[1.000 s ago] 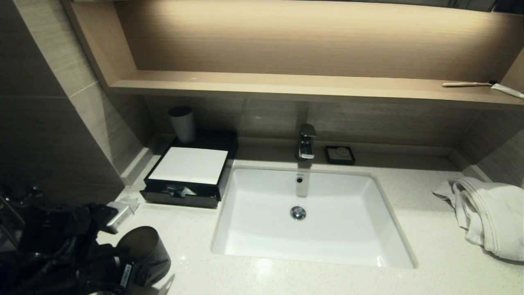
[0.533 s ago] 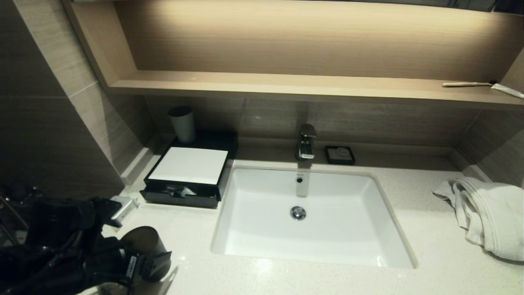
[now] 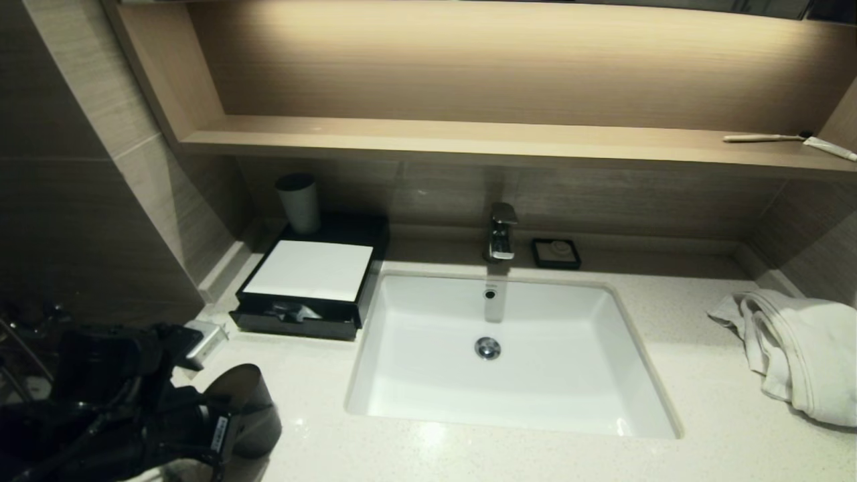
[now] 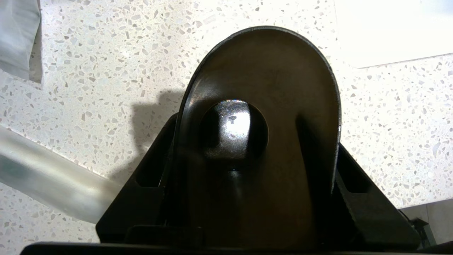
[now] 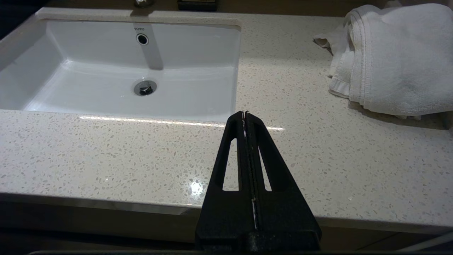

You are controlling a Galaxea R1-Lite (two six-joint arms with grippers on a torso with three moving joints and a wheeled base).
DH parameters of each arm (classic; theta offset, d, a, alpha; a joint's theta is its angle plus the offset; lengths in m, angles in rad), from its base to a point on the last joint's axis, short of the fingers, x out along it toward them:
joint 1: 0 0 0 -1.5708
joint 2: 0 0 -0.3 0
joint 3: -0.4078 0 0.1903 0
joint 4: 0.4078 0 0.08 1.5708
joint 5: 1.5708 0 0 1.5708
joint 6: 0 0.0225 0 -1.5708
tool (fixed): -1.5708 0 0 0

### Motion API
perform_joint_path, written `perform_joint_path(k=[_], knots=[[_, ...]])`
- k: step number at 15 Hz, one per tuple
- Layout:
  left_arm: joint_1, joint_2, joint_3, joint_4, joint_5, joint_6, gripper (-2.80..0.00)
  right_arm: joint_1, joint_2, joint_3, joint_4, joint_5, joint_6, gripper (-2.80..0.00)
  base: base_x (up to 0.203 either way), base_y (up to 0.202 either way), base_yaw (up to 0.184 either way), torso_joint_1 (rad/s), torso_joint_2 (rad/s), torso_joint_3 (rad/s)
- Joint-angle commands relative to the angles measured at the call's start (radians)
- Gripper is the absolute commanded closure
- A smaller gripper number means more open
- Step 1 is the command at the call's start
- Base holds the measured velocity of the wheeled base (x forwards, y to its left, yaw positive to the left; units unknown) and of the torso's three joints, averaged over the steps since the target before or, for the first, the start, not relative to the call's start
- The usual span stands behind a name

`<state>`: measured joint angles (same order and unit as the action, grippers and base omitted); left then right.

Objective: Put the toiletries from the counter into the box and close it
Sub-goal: Pick up the cup

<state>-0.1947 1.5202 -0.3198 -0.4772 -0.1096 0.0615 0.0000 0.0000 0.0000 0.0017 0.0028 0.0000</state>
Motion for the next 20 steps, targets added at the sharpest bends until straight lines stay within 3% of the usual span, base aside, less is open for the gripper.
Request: perform_joint_path(k=[1,12,16,20], knots=[[0.000,0.003,0.001,0.002,-0.001,0.000,0.00,0.000,0.000,0.000,0.000,0.000,0.000,0.00,0.000,0.000,0.000,0.000,0.00,0.000],[0.003,-0.116,-0.018,0.006,0.025,-0.001,0.00,0.000,0.000,0.000,0.000,0.000,0.000,0.00,0.000,0.000,0.000,0.000,0.00,0.000],[0.009,-0.127,-0.122,0.044,0.050,-0.003,0.00,0.000,0.000,0.000,0.000,0.000,0.000,0.00,0.000,0.000,0.000,0.000,0.00,0.000],[0.022,-0.084,-0.346,0.183,0.052,-0.006,0.00,0.000,0.000,0.000,0.000,0.000,0.000,0.00,0.000,0.000,0.000,0.000,0.00,0.000]])
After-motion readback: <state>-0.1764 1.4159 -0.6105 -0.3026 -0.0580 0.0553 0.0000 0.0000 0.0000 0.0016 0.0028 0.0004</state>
